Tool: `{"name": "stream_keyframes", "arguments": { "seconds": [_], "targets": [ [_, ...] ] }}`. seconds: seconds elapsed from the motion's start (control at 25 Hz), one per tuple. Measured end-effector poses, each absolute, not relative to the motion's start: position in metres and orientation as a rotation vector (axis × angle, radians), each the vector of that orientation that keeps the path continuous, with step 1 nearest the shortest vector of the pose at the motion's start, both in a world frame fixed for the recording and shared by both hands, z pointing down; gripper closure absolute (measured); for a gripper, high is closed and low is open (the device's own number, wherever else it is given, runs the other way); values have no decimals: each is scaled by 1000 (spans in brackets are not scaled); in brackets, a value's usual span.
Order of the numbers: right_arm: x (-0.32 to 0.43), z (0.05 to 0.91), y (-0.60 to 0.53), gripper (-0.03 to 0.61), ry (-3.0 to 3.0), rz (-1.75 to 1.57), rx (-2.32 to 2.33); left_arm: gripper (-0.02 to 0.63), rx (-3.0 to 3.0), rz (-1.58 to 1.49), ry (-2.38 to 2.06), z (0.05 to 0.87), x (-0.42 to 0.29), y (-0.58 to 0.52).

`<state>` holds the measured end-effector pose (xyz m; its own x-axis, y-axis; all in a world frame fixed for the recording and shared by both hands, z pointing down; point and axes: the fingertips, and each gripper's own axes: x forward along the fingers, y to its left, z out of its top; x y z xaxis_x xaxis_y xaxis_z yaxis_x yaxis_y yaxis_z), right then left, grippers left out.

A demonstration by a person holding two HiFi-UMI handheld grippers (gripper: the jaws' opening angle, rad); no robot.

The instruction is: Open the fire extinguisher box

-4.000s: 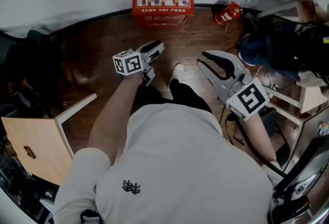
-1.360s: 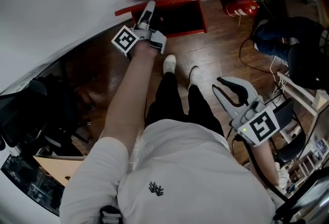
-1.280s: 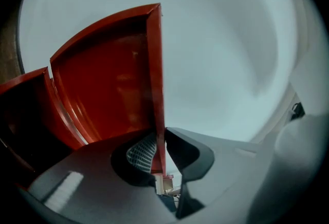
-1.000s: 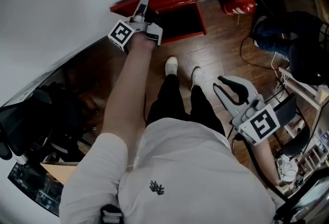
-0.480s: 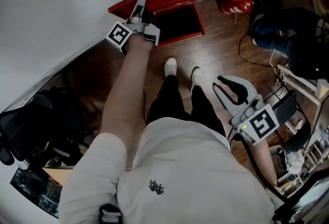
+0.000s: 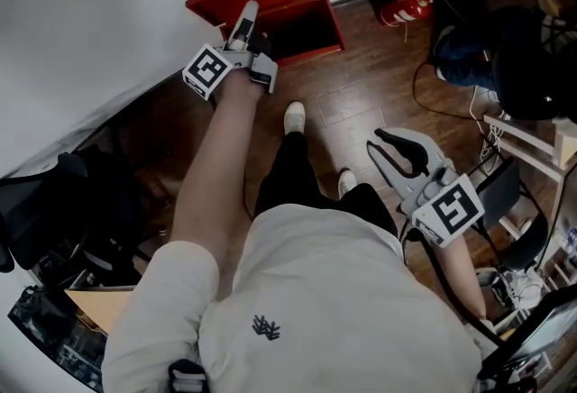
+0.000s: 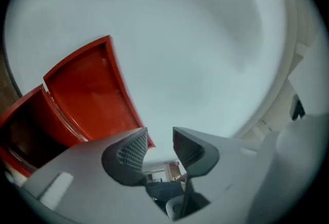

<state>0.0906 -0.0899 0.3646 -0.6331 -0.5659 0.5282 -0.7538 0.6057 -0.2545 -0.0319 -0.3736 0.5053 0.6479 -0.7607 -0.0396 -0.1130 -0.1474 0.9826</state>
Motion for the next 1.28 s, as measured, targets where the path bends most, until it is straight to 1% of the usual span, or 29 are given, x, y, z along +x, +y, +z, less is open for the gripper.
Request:
{"name": "stream_keyframes", "arguments": {
  "seconds": [0.08, 0.16, 0.32, 0.48, 0.64, 0.84, 1.08, 1.28],
  "targets": [
    [95, 360, -75, 502, -2477, 610, 1041, 482, 1682, -673, -642, 470, -13, -335],
    [102, 356, -57, 502, -2510, 560, 1023, 493, 1768, -619, -620, 443, 1, -290],
    [111, 342, -18, 502, -2588, 414, 945, 513, 2210, -460, -562, 367, 23, -195],
    [130, 320, 44, 503, -2646, 315, 835, 552, 2526, -287, -561, 300, 54, -60],
    [162, 282, 119, 502, -2710, 272, 736, 552, 2704, -74, -520, 245, 104, 77],
    [155, 255, 160, 499, -2754, 226, 647, 552, 2807, 130, -503, 229, 121, 168],
    [123, 236, 203, 497, -2822, 216, 639, 552, 2837, 133, -518, 221, 109, 234],
    [88, 221, 247, 497, -2855, 128, 625, 552, 2893, 138, -535, 208, 72, 285]
  ]
}}
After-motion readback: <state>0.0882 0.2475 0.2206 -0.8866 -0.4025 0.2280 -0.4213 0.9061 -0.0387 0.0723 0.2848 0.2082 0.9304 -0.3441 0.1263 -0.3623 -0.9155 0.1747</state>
